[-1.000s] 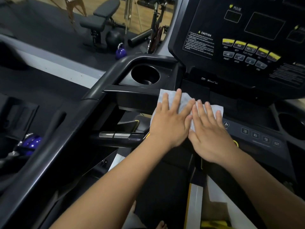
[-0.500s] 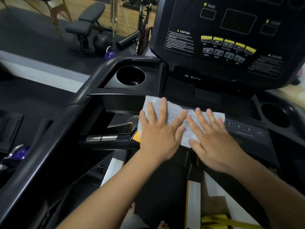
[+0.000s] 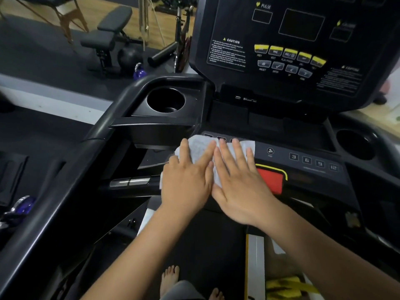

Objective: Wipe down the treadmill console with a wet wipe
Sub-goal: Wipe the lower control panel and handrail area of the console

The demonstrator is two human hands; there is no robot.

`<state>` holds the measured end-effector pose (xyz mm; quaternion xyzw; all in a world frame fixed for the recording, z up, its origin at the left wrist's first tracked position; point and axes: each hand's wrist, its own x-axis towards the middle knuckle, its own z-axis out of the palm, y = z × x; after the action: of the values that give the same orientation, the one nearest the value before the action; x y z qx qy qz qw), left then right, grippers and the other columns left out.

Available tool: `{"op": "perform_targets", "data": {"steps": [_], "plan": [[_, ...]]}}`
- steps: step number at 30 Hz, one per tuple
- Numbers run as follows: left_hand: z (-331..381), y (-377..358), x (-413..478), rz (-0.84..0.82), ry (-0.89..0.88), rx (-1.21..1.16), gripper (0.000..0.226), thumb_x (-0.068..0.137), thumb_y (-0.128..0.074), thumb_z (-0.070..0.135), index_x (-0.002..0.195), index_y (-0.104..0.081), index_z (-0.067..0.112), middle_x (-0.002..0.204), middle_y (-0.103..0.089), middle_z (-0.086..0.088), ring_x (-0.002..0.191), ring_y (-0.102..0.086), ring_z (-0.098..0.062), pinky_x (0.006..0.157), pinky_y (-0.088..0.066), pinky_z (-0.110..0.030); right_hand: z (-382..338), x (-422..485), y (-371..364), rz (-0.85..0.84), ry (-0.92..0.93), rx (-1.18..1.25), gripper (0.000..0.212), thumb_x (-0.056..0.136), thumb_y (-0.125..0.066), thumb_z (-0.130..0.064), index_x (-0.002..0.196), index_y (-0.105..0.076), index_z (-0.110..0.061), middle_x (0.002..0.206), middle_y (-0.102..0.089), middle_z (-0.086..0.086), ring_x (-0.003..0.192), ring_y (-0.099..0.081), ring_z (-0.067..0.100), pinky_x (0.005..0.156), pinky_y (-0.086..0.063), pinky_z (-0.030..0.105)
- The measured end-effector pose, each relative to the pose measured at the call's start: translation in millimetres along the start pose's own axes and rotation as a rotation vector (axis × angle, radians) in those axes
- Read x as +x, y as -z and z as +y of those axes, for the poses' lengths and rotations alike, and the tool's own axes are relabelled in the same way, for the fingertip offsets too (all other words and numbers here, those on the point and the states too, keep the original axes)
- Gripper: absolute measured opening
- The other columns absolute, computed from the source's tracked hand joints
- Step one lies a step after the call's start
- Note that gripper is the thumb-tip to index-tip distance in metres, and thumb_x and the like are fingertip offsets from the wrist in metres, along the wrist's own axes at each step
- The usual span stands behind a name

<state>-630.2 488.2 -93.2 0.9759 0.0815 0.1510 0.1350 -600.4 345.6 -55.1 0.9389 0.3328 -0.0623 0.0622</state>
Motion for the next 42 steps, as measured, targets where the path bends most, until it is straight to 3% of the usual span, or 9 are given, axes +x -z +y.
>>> {"op": "perform_targets", "data": {"steps": [4,7,10,13,21,29,35,40,42], "plan": [[11.7,-14.0,-19.7,0.065,-0.079,0.049,0.051,0.101,-0.035,0.047,0.151,-0.036,0.036,0.155,-0.024,-0.033,0.132,-0.035,-0.056,0.104,-0.034,-0.061,23.6,-25.5,-3.8,-0.012,0.021,0.026,0.069,0.094,-0.004,-0.054,0.154,0.010,-0.024,0.161,0.022,-0.002,0.147,0.026,0.022,0.122,0.005,0.048],[15.9,-14.5,-16.5,0.029,-0.149,0.076,0.054,0.101,-0.032,0.054,0.153,-0.027,0.040,0.161,-0.016,-0.028,0.142,-0.016,-0.057,0.113,-0.018,-0.067,47.5,-33.4,-2.0,-0.015,-0.050,0.011,0.061,0.093,0.002,-0.059,0.150,0.017,-0.042,0.159,0.024,-0.009,0.146,0.028,0.016,0.120,0.011,0.045],[14.8,-12.0,-2.2,-0.006,-0.162,0.054,0.055,0.101,-0.022,0.056,0.154,-0.026,0.040,0.163,-0.015,-0.023,0.144,-0.012,-0.055,0.115,-0.015,-0.066,54.2,-16.9,4.7,-0.057,-0.119,0.062,0.058,0.088,0.012,-0.063,0.143,0.026,-0.051,0.155,0.034,-0.010,0.143,0.034,0.018,0.116,0.018,0.044],[17.8,-8.1,8.3,-0.066,-0.102,0.059,0.060,0.101,-0.014,0.052,0.156,-0.021,0.033,0.164,-0.012,-0.019,0.146,-0.011,-0.052,0.116,-0.016,-0.064,38.8,7.5,8.1,-0.033,-0.170,0.117,0.055,0.094,0.004,-0.058,0.144,0.025,-0.046,0.155,0.033,-0.008,0.143,0.033,0.023,0.118,0.015,0.052],[-4.3,-0.7,-39.6,-0.052,-0.107,0.047,0.059,0.099,-0.033,0.050,0.155,-0.029,0.030,0.163,-0.019,-0.020,0.133,-0.034,-0.050,0.106,-0.035,-0.057,41.0,-30.5,-5.6,0.000,-0.069,0.035,0.060,0.093,0.006,-0.060,0.149,0.019,-0.042,0.159,0.026,-0.011,0.144,0.031,0.015,0.119,0.015,0.043],[10.5,-4.5,16.0,-0.108,-0.126,0.075,0.062,0.099,-0.017,0.051,0.155,-0.029,0.028,0.162,-0.018,-0.023,0.136,-0.032,-0.052,0.104,-0.035,-0.059,21.5,13.3,8.5,0.041,-0.145,0.175,0.061,0.100,-0.004,-0.053,0.154,0.013,-0.030,0.161,0.024,-0.009,0.145,0.029,0.019,0.119,0.013,0.050],[35.2,-12.7,0.1,-0.081,-0.220,0.089,0.060,0.101,-0.019,0.049,0.155,-0.030,0.025,0.161,-0.023,-0.020,0.146,-0.014,-0.053,0.113,-0.015,-0.068,49.3,-16.5,-7.4,0.056,-0.150,0.151,0.063,0.097,0.003,-0.056,0.154,0.014,-0.031,0.160,0.024,-0.010,0.145,0.029,0.015,0.120,0.013,0.045],[86.8,-26.6,-1.3,-0.090,-0.329,-0.058,0.063,0.102,0.002,0.048,0.158,-0.016,0.024,0.166,-0.009,-0.014,0.152,0.002,-0.038,0.120,0.002,-0.060,89.0,-44.8,-17.4,0.059,-0.272,0.192,0.068,0.088,0.015,-0.057,0.151,0.018,-0.034,0.157,0.029,-0.011,0.144,0.032,0.014,0.119,0.016,0.043],[103.5,-32.2,-2.8,-0.109,-0.372,-0.078,0.062,0.103,-0.003,0.049,0.158,-0.013,0.023,0.166,-0.004,-0.015,0.152,0.007,-0.036,0.120,0.003,-0.058,104.7,-59.7,-23.3,0.069,-0.326,0.173,0.066,0.088,0.015,-0.056,0.150,0.020,-0.034,0.156,0.031,-0.010,0.144,0.032,0.015,0.118,0.019,0.041]]}}
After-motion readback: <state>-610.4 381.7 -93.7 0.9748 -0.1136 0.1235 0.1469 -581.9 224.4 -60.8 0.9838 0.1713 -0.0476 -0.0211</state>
